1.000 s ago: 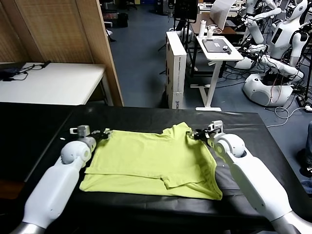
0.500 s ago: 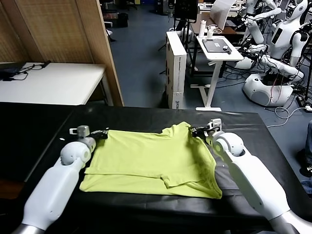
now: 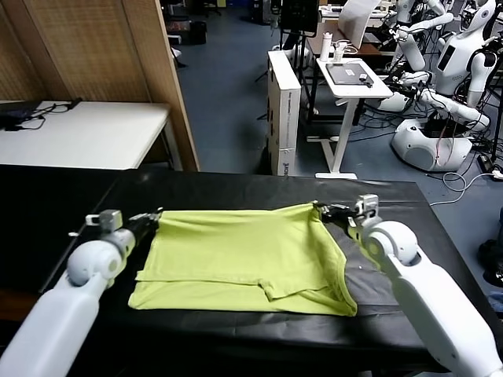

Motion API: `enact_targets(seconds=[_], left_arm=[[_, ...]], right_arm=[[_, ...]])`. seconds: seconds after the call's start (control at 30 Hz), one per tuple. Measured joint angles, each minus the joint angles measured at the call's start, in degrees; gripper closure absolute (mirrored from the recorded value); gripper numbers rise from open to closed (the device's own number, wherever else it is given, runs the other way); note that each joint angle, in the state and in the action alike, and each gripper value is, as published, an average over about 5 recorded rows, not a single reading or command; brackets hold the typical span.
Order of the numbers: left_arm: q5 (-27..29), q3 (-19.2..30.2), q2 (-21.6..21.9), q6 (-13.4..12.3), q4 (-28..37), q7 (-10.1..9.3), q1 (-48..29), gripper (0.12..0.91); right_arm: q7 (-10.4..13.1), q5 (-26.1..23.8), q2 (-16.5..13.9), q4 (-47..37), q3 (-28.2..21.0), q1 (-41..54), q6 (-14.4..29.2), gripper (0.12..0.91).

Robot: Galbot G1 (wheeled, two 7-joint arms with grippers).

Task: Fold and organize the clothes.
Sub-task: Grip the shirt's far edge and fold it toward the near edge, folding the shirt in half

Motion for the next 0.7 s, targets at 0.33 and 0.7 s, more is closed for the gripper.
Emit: enact_targets(seconds=[0.33, 0.7], left_arm=[[1.09, -3.81, -0.04, 0.52, -6.30, -0.19, 8.19, 0.883], [2.43, -8.59, -2.32, 0.65, -10.58, 0.33, 17.94, 0.883]], right_arm=[[0.84, -1.40, -6.00, 8.85, 3.20, -12.57, -2.97, 0.886], [1.39, -2.52, -7.17, 12.41, 3.66, -19.17, -2.99, 0.886]])
